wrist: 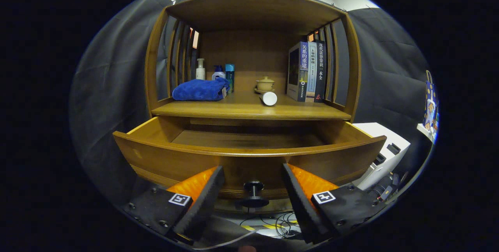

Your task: Pull open the drawer, take out the items inside it, and place them on the countertop above the cabinet.

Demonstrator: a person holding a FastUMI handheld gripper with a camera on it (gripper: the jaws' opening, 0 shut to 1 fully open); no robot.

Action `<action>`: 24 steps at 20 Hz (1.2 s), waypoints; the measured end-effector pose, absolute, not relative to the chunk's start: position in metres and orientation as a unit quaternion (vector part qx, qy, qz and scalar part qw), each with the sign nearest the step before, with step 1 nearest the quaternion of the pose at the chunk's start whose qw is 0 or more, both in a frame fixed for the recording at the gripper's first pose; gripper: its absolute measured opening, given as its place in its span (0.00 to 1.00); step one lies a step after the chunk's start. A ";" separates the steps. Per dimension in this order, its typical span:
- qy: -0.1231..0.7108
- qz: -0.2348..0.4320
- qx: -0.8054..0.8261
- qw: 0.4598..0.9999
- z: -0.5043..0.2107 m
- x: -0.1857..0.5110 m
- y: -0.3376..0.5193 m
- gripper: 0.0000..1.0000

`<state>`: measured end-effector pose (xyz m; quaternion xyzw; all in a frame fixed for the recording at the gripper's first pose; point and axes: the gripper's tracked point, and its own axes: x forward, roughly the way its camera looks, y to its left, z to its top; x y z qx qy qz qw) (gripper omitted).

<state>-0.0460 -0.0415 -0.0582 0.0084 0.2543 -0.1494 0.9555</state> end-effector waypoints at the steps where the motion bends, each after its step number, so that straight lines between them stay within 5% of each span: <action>1: 0.256 -0.149 0.009 0.955 -0.060 -0.041 -0.042 0.98; 24: 0.222 -0.150 0.007 0.963 -0.084 0.063 -0.076 0.99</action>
